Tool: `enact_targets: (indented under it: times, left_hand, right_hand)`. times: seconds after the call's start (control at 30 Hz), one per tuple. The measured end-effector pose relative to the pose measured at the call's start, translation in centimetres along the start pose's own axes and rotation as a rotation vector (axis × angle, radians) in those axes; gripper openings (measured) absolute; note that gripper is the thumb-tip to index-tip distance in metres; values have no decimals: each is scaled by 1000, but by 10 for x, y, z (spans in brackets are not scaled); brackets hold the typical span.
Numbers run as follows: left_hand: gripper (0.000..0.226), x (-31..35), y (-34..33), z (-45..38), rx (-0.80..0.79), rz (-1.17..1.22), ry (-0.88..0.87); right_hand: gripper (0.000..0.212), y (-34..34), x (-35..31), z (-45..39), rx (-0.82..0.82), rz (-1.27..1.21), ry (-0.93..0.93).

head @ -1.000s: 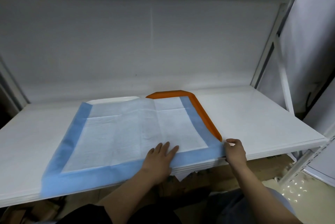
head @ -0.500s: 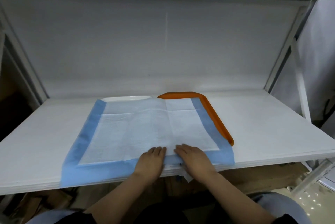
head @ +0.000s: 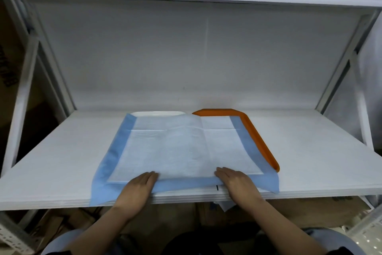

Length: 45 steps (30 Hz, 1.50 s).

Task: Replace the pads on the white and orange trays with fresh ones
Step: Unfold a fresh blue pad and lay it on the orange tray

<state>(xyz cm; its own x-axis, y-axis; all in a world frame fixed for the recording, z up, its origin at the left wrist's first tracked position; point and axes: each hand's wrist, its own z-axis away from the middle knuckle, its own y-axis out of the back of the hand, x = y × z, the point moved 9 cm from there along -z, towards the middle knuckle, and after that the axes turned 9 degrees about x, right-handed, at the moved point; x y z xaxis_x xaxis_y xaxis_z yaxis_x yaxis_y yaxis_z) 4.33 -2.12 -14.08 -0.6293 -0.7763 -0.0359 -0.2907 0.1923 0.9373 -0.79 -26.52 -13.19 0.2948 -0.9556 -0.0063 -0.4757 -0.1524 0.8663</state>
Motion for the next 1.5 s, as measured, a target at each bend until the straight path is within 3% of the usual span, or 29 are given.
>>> enact_targets:
  times: [0.3,0.43,0.57,0.7,0.83,0.97,1.1,1.2,1.27,1.37,1.5]
  left_hand:
    - [90,62,-4,-37,-114,20,-86]
    - [87,117,-6,-73,-228,93,-121]
    - [87,164,-17,-104,-274,121,-142]
    - [79,202,-26,-124,-290,183,-106]
    - [37,215,-28,-140,-184,186,-8]
    - [9,210,-22,-146,-94,132,-9]
    - [21,210,-19,-143,-25,189,-70]
    - [39,205,-19,-143,-16,447,15]
    - [43,210,-25,-140,-80,492,5]
    - [51,217,-31,-131,-131,349,-93]
    - [58,206,-45,-128,-155,171,-72]
  right_hand:
    - [63,17,26,6,35,52,-105]
    - [62,34,62,20,55,117,-278]
    - [53,49,111,47,124,111,-586]
    - [43,56,138,64,210,-85,-891]
    - [45,59,143,65,312,-300,-1007]
    - [53,45,155,79,460,-723,-1343]
    - [57,22,153,76,523,-1083,-1504]
    - [73,11,135,53,458,-1425,-1441]
    - [78,14,125,38,437,-1514,-1383]
    - [49,17,130,39,540,-1380,-1493]
    - [39,8,141,62,501,-1148,-1737]
